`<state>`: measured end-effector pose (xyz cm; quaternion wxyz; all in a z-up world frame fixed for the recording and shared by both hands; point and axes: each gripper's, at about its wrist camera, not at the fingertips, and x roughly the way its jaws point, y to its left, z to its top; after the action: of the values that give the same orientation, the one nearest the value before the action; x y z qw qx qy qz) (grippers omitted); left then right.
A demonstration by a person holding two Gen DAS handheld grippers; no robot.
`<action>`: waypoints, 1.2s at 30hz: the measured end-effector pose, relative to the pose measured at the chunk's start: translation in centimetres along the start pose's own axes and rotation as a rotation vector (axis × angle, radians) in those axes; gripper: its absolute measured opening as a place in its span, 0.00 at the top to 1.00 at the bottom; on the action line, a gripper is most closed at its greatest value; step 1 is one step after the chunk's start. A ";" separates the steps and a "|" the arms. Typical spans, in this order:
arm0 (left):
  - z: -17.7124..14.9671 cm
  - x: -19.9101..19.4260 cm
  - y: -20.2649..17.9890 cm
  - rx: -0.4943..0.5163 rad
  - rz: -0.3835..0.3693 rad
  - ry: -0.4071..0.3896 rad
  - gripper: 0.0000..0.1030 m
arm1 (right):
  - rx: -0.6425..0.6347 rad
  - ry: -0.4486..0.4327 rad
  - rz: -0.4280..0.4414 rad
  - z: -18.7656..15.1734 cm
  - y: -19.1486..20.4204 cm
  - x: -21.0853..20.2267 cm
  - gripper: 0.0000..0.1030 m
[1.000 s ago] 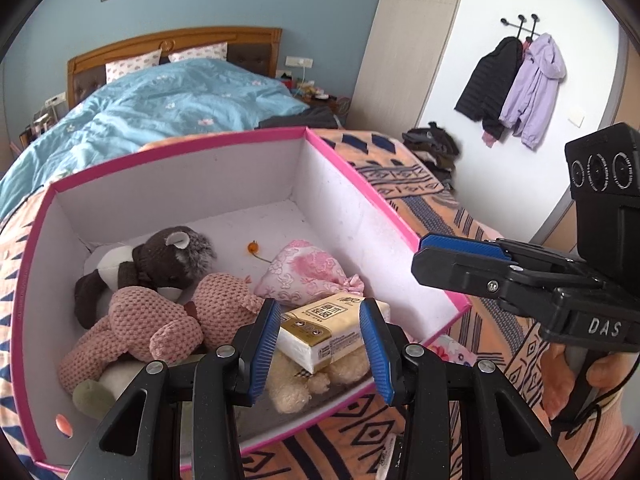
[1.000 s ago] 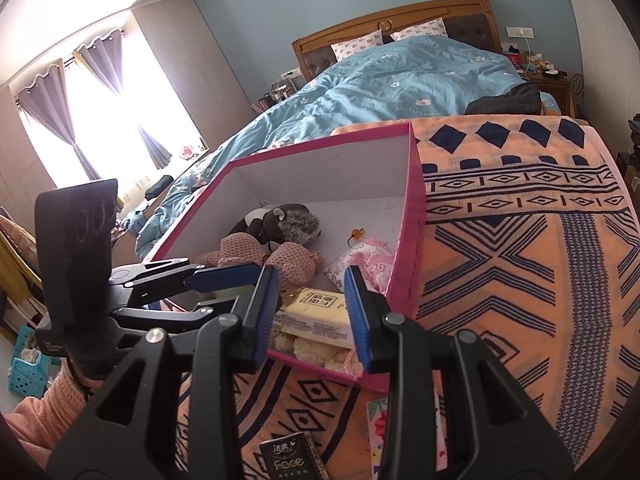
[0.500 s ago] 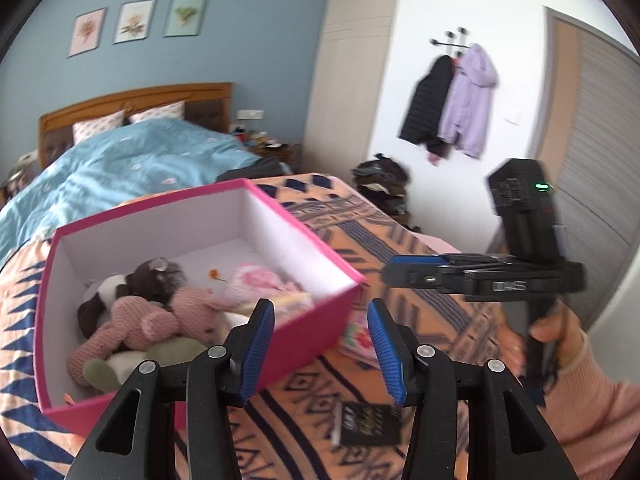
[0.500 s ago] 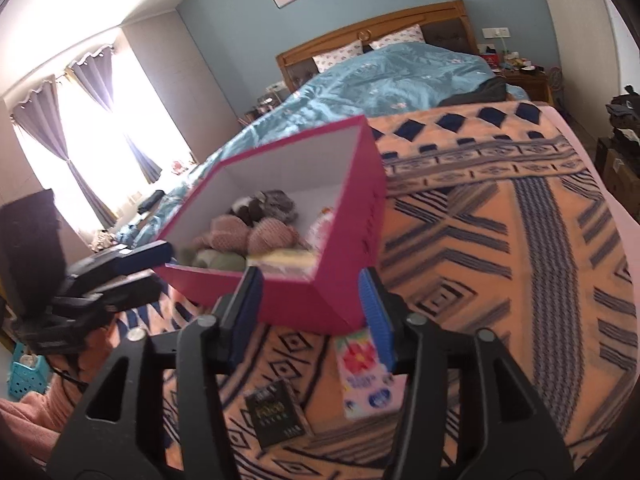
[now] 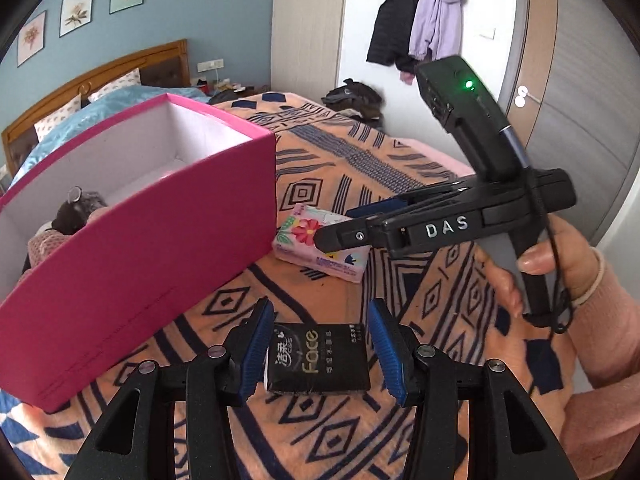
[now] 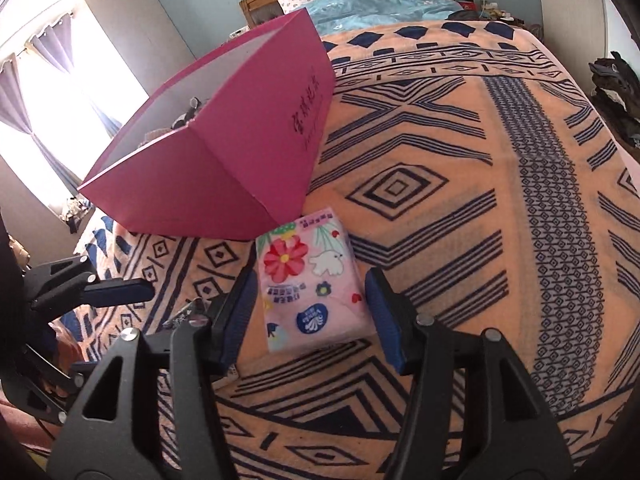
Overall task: Organize objects
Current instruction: 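Reach down and grasp the pink floral tissue pack with the right gripper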
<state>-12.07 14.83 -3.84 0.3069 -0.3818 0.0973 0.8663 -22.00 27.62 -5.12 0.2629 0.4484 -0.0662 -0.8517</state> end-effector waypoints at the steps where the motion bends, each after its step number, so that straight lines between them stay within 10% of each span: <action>1: -0.1 0.4 -0.2 0.008 0.004 0.009 0.52 | -0.004 0.002 -0.004 -0.1 0.1 0.1 0.44; 16: -3.9 -0.1 1.5 -0.027 0.096 0.102 0.51 | -0.035 0.049 0.079 -3.1 2.2 0.1 0.45; 36: -7.7 -6.9 4.0 -0.185 0.102 0.012 0.52 | -0.117 0.103 0.230 -5.8 8.8 -0.1 0.45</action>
<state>-6.26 5.40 -4.44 0.2253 -0.4081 0.0378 0.8839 -13.90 20.87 -5.36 0.3875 0.4647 -0.0536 -0.7944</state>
